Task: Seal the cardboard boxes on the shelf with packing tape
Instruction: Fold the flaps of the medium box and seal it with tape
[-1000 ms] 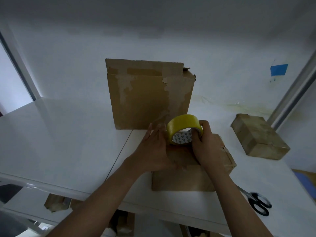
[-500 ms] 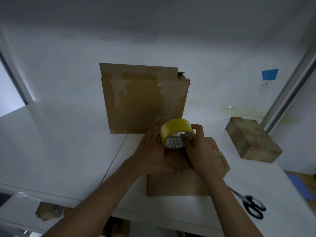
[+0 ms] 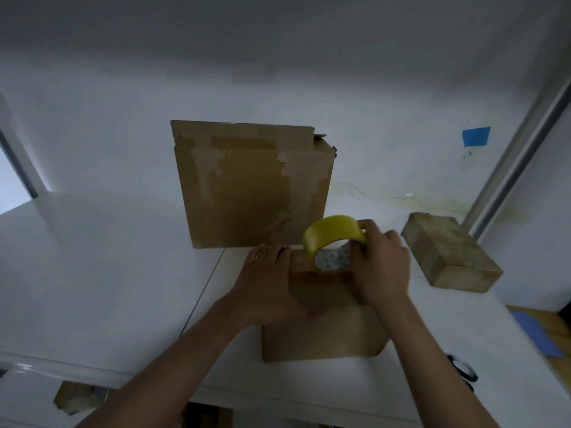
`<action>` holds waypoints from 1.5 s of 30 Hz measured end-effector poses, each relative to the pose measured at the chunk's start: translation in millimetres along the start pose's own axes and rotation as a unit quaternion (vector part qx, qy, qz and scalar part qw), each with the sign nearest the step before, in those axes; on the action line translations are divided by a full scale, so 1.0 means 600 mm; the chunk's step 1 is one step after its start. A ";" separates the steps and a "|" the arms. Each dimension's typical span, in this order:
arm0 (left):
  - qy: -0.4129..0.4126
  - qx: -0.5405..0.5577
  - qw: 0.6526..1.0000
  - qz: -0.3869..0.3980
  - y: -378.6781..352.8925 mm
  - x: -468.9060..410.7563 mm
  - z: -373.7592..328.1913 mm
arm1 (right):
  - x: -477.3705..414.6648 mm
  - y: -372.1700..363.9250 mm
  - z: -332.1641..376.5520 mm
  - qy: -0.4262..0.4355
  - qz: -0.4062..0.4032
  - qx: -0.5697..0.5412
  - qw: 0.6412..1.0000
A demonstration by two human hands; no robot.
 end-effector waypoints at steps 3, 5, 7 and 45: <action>0.002 -0.011 1.000 0.023 0.002 0.001 -0.001 | -0.022 0.030 -0.059 -0.032 -0.048 0.046 0.997; 0.003 -0.012 0.999 0.030 0.000 0.000 0.000 | -0.029 0.045 -0.096 -0.038 -0.078 0.040 0.995; 0.003 -0.014 0.999 0.032 0.001 -0.001 0.001 | -0.025 0.043 -0.118 -0.024 -0.067 0.009 0.997; -0.048 -0.109 0.993 -0.019 -0.034 -0.052 -0.111 | 0.001 0.018 -0.126 -0.130 0.005 -0.185 0.974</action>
Point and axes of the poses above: each hand's wrist, its own x-axis away from the middle knuckle, its own y-axis out of the back of the hand, z = x × y, the point moved 1 cm from there along -x, towards the middle knuckle, and after that the axes turned 3 degrees about -z, right-handed, at the moved point
